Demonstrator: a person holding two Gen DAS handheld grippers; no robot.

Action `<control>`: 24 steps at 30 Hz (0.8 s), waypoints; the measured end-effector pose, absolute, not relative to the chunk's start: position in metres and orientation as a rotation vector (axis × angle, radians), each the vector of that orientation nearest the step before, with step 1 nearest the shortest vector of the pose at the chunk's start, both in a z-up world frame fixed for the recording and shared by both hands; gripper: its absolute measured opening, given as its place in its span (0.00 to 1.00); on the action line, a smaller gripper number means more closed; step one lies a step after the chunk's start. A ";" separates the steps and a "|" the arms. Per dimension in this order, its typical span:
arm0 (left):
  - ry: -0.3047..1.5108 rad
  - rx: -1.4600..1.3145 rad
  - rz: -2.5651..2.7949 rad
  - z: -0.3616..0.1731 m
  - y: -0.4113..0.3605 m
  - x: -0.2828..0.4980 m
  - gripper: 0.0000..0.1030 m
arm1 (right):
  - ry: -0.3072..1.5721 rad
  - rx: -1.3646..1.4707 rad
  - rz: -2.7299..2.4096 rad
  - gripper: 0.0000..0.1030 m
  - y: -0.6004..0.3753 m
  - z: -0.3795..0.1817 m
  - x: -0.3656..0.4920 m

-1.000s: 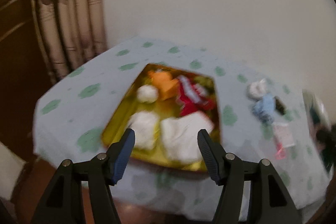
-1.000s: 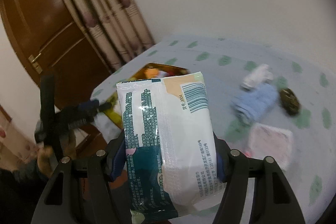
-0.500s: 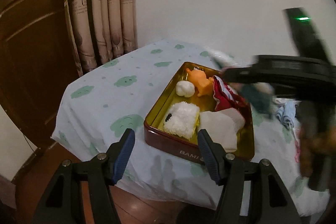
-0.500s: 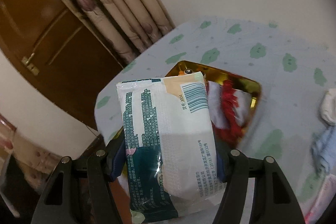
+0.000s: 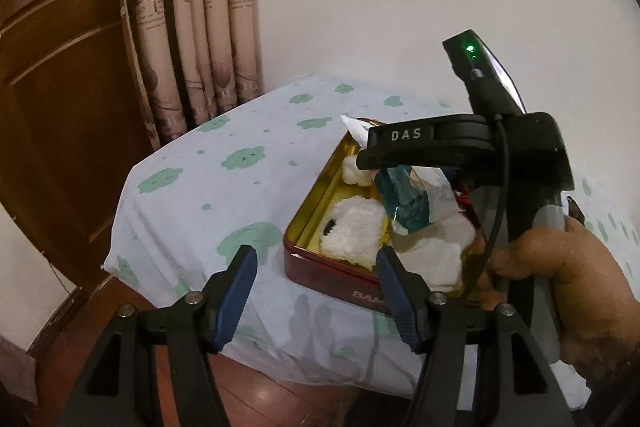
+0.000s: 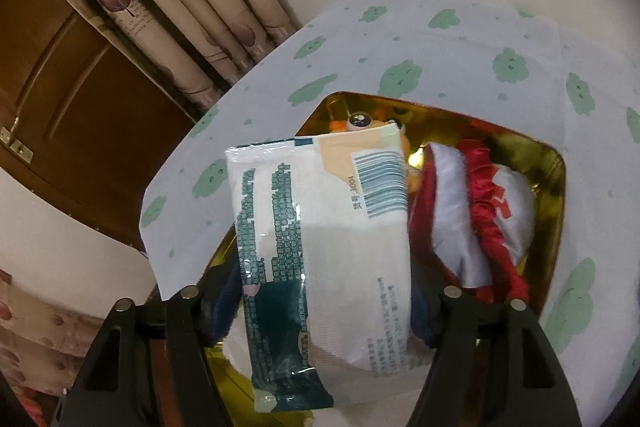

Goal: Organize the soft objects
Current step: 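Carry the wipes packet over the tin and release it with the right gripper, then move the left gripper to the pink-flowered wipe while the right gripper approaches the brown pouch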

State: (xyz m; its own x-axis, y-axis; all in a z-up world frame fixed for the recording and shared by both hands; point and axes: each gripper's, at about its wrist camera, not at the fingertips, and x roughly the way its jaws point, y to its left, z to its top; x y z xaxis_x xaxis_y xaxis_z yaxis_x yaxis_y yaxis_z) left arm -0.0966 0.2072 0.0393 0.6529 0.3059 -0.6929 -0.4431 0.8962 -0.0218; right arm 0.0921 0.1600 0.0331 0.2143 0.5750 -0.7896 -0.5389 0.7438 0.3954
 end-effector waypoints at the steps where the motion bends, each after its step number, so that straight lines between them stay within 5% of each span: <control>1: 0.751 -0.207 0.427 0.038 0.209 -0.097 0.62 | 1.116 0.038 0.769 0.70 0.161 0.033 0.093; 10: 0.763 -0.203 0.428 0.036 0.208 -0.097 0.62 | 0.928 0.185 0.791 0.72 0.105 0.073 0.079; 14: 0.759 -0.163 0.390 0.038 0.195 -0.097 0.62 | 0.783 0.160 0.692 0.93 0.030 0.087 0.048; 24: 0.781 -0.074 0.290 0.033 0.155 -0.092 0.62 | 0.815 0.034 0.176 0.93 -0.192 0.038 0.003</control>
